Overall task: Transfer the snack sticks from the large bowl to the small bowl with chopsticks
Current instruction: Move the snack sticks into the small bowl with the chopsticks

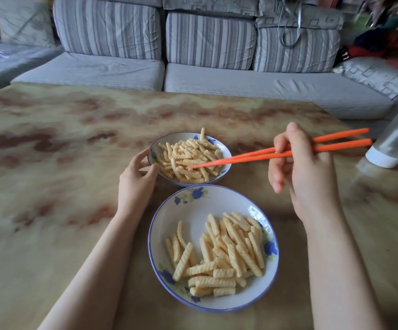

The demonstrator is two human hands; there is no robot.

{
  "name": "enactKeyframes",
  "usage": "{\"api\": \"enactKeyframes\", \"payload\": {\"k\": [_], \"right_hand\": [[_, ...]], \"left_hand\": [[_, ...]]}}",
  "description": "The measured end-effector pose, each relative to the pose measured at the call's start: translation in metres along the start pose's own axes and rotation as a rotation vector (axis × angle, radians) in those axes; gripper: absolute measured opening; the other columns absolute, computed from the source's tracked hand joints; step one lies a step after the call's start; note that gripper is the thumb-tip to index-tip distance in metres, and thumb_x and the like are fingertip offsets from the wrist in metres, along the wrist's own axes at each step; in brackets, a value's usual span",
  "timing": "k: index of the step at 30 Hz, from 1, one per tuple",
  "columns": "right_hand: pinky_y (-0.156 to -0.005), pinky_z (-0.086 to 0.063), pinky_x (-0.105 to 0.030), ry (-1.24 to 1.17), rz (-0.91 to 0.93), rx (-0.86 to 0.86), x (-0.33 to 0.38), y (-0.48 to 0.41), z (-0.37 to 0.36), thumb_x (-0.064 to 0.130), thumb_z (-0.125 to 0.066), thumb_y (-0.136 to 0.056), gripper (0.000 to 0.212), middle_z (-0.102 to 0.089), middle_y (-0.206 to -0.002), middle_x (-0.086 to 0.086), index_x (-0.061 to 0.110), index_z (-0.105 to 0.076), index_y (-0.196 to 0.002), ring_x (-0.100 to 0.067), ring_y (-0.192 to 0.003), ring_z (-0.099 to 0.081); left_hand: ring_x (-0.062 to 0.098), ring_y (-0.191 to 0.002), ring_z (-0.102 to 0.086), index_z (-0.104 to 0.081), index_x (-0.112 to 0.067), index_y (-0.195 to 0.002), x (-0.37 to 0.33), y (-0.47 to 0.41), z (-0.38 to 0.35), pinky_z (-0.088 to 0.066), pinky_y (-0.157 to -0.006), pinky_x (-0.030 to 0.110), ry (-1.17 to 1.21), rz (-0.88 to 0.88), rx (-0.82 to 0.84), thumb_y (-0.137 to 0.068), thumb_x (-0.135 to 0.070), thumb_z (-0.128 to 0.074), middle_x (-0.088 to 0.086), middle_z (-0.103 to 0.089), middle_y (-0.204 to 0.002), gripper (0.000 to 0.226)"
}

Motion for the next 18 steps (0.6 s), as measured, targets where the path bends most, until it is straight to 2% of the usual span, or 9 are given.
{"api": "enactKeyframes", "payload": {"k": [3, 6, 10, 18], "right_hand": [[-0.035, -0.026, -0.019, 0.080, -0.052, 0.219, 0.007, 0.008, -0.007, 0.029, -0.040, -0.101, 0.042, -0.036, -0.035, -0.003, 0.010, -0.046, -0.064, -0.019, -0.027, -0.031], [-0.034, -0.027, -0.016, 0.146, -0.102, 0.386, 0.009, 0.018, -0.015, 0.034, -0.042, -0.098, 0.042, -0.037, -0.035, -0.006, 0.010, -0.047, -0.064, -0.020, -0.025, -0.031], [-0.033, -0.025, -0.017, 0.171, -0.111, 0.461, 0.009, 0.024, -0.022, 0.032, -0.043, -0.098, 0.041, -0.039, -0.034, -0.008, 0.009, -0.047, -0.064, -0.020, -0.024, -0.034], [-0.034, -0.027, -0.019, 0.205, -0.115, 0.501, 0.003, 0.026, -0.032, 0.031, -0.041, -0.100, 0.041, -0.041, -0.036, -0.006, 0.008, -0.048, -0.067, -0.019, -0.026, -0.036]], "left_hand": [[0.011, -0.071, -0.064, -0.058, -0.028, -0.129, -0.001, 0.001, 0.000, -0.052, -0.082, 0.031, 0.001, -0.003, -0.005, -0.088, -0.018, -0.057, -0.010, -0.065, -0.091, 0.042], [0.012, -0.069, -0.065, -0.058, -0.027, -0.129, -0.001, 0.001, 0.000, -0.052, -0.081, 0.031, 0.007, -0.006, -0.001, -0.088, -0.018, -0.057, -0.012, -0.066, -0.090, 0.042], [0.016, -0.079, -0.067, -0.057, -0.028, -0.130, 0.000, 0.001, 0.001, -0.050, -0.080, 0.028, 0.010, -0.002, 0.003, -0.088, -0.019, -0.057, -0.004, -0.069, -0.102, 0.043], [0.016, -0.081, -0.067, -0.058, -0.029, -0.130, 0.000, 0.000, 0.000, -0.048, -0.073, 0.021, 0.006, -0.004, 0.000, -0.089, -0.018, -0.057, -0.005, -0.068, -0.102, 0.043]]}}
Point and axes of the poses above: each hand's wrist, its own y-axis away from the middle knuckle, its own z-axis out of the back of the hand, x = y × z, the point moved 6 cm from there along -y, towards the middle knuckle
